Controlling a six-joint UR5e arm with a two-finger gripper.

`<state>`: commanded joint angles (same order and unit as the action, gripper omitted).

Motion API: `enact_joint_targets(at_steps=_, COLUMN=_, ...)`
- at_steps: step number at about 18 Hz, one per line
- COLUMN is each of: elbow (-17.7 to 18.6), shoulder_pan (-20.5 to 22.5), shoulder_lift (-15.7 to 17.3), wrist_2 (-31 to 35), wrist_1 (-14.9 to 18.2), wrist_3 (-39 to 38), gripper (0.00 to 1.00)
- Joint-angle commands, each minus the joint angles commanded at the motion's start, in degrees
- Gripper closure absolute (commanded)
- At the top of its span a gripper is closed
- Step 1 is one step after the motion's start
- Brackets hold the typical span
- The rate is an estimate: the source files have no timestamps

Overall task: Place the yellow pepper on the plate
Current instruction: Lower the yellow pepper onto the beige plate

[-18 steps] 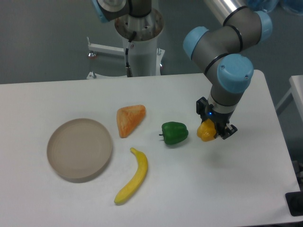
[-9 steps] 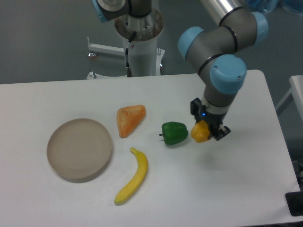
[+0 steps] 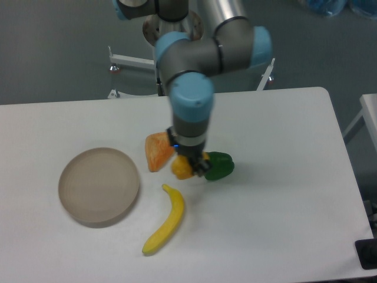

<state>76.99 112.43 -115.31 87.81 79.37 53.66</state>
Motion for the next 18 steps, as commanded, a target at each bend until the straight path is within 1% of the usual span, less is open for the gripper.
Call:
enact_joint_targets(at_steps=2, elbow=0.01, shoulder_pan=-2.56, shoulder_lift=-0.61, wrist_2=-1.41, wrist_1=-0.18, wrist_3=-3.46, gripper=0.8)
enact_joint_targets(at_steps=3, elbow=0.09, shoulder_pan=-3.18, shoulder_lift=-0.88, wrist_2=-1.76, wrist_1=-0.44, wrist_3=-4.6, gripper=0.8)
enact_joint_targets(at_steps=5, elbow=0.18, shoulder_pan=-6.16, shoulder_lift=-2.37, wrist_2=-1.85, wrist_1=-3.24, wrist_3=-8.72, gripper=0.79)
enact_joint_targets(at_steps=6, elbow=0.18, shoulder_pan=-7.13, shoulder_lift=-2.9, wrist_2=-1.85, wrist_1=-4.04, wrist_3=-10.4, gripper=0.79)
enact_joint_targets(at_steps=7, elbow=0.18, shoulder_pan=-8.18, shoulder_lift=-3.6, wrist_2=-1.77, wrist_1=-4.22, wrist_3=-11.72, gripper=0.79)
enact_joint_targets(at_steps=8, elbow=0.27, shoulder_pan=-9.32, shoulder_lift=-4.65, wrist_2=-1.77, wrist_1=-4.22, wrist_3=-12.43, gripper=0.77)
enact_joint_targets(at_steps=9, elbow=0.27, shoulder_pan=-9.6, shoulder_lift=-5.53, wrist_2=-1.77, wrist_1=-4.22, wrist_3=-12.61, gripper=0.75)
enact_joint_targets(at_steps=10, elbow=0.18, shoulder_pan=-9.6, shoulder_lift=-6.24, wrist_2=-1.77, wrist_1=-4.31, wrist_3=-12.61, gripper=0.69)
enact_joint_targets(at_steps=11, elbow=0.18, shoulder_pan=-9.69, shoulder_lift=-6.76, wrist_2=-1.85, wrist_1=-4.57, wrist_3=-12.52, gripper=0.61)
enact_joint_targets(at_steps=12, elbow=0.18, shoulder_pan=-9.95, shoulder_lift=-7.12, wrist_2=-1.77, wrist_1=-4.66, wrist_3=-12.44, gripper=0.49)
enact_joint_targets(at_steps=13, elbow=0.09, shoulder_pan=-10.3, shoulder_lift=-7.64, wrist_2=-1.77, wrist_1=-4.66, wrist_3=-12.43, gripper=0.31)
enact_joint_targets(at_steps=15, elbow=0.09, shoulder_pan=-10.39, shoulder_lift=-7.91, wrist_2=-1.77, wrist_1=-4.66, wrist_3=-12.43, gripper=0.24)
enact_joint_targets(at_steps=16, elbow=0.01, shoulder_pan=-10.39, shoulder_lift=-7.91, wrist_2=-1.77, wrist_1=-4.66, wrist_3=-12.26, gripper=0.1)
enact_joint_targets(at_steps=17, elbow=-0.43, shoulder_pan=-10.39, shoulder_lift=-7.91, wrist_2=-1.77, wrist_1=-4.75, wrist_3=-12.43, gripper=0.0)
enact_joint_targets(at_steps=18, elbow=-0.61, shoulder_pan=-10.39, shoulder_lift=-7.83, wrist_2=-1.77, wrist_1=-4.92, wrist_3=-12.52, gripper=0.0)
